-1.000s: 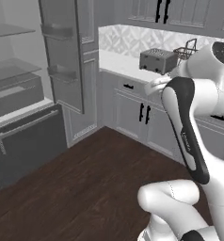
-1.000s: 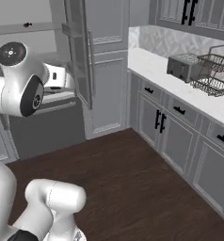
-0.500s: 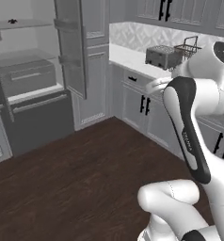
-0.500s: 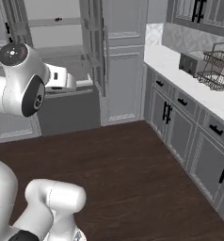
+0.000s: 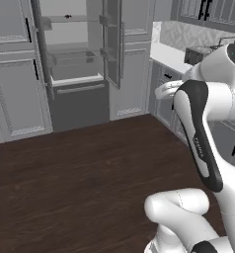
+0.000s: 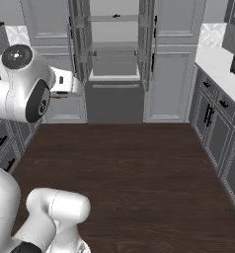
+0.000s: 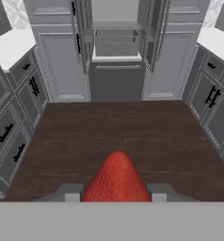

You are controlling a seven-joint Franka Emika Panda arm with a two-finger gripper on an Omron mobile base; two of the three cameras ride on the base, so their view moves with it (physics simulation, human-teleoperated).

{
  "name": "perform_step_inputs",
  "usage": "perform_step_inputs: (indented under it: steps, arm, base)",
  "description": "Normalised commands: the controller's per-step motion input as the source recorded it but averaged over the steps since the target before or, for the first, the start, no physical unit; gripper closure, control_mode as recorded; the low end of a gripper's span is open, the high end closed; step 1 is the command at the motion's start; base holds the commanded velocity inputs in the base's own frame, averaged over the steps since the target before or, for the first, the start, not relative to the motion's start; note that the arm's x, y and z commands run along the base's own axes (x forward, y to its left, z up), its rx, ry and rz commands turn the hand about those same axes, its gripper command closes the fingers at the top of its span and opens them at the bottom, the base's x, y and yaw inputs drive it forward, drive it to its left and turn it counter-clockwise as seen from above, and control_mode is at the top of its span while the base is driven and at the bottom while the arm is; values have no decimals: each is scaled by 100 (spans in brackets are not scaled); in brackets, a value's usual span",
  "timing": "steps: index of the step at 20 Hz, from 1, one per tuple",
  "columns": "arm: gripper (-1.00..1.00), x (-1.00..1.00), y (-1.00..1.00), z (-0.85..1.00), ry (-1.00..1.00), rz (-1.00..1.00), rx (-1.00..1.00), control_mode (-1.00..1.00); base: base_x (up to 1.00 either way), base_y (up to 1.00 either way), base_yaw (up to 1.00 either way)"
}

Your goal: Take the strawberry from the fridge and place it on top of the pancake, located on the dining counter.

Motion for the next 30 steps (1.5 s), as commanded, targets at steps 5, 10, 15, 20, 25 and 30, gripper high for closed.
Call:
perform_step_inputs:
  steps: [5, 10, 15, 20, 25, 30]
  arm:
    - [100, 0, 0, 0, 0, 0, 0, 100]
    - [100, 0, 0, 0, 0, 0, 0, 100]
    - [100, 0, 0, 0, 0, 0, 0, 100]
    - [100, 0, 0, 0, 0, 0, 0, 100]
    - [100, 0, 0, 0, 0, 0, 0, 100]
    - [100, 0, 0, 0, 0, 0, 0, 100]
  base:
    - [-100, -2, 58]
    - [-100, 0, 58]
    - [-92, 1, 62]
    - [-61, 9, 70]
    - [-33, 8, 78]
    - [3, -11, 83]
